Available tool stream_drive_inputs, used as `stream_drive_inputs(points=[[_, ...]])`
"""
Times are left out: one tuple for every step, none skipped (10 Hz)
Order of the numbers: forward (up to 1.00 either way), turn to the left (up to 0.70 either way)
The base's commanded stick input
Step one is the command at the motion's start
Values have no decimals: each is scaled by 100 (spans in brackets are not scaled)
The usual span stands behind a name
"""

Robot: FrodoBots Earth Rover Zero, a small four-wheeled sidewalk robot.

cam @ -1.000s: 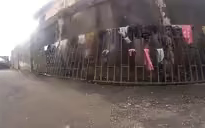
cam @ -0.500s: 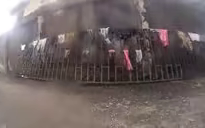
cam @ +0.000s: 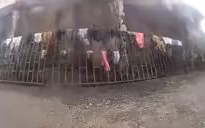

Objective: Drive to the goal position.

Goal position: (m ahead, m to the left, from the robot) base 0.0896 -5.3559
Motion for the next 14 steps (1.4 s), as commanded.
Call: stream_drive_inputs(points=[[0, -45], [0, -45], [0, -45], [0, -45], [0, -45], [0, -45], [0, -45], [0, -45], [0, -45], [0, -45], [0, -45], [0, -45], [0, -45], [0, -45]])
